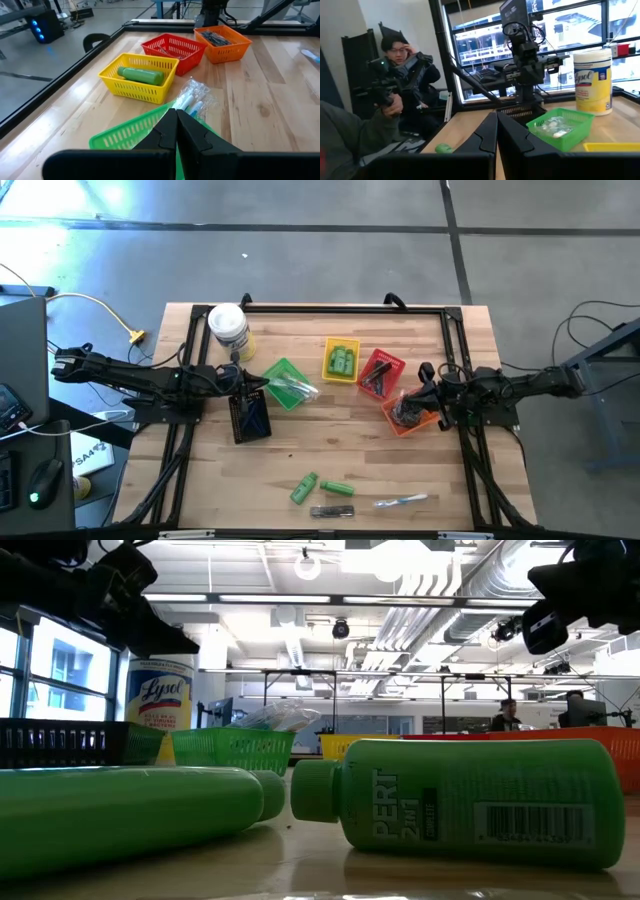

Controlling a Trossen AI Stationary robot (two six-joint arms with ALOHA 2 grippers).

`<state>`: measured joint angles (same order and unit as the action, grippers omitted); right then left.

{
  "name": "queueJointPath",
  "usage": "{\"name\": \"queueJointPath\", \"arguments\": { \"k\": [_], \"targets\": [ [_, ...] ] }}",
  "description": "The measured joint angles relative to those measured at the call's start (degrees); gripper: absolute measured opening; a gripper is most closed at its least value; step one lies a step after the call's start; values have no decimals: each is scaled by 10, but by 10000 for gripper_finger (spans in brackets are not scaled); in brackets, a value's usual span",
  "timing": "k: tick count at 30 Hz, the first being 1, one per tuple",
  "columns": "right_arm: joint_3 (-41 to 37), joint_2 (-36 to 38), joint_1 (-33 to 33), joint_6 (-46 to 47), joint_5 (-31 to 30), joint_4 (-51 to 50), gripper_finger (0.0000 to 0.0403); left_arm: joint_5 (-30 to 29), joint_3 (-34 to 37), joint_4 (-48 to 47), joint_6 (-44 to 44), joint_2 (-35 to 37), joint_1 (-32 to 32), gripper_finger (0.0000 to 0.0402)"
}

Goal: Pick & Place Travel size toiletries

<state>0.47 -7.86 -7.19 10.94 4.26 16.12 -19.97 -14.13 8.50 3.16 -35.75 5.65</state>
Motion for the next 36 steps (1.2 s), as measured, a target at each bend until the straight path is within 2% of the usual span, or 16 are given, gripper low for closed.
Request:
{"name": "queueJointPath", "arguments": {
  "k": [6,15,36],
  "targets": [
    [0,-1,-22,-1,-39,0,2,27,0,-9,2,0,0,0],
    [0,-18,-44,3,-75,0,2,27,0,-9,2,0,0,0],
    [-1,-68,-45,3,-87,13,2,26,0,-11,6,0,0,0]
  ]
}}
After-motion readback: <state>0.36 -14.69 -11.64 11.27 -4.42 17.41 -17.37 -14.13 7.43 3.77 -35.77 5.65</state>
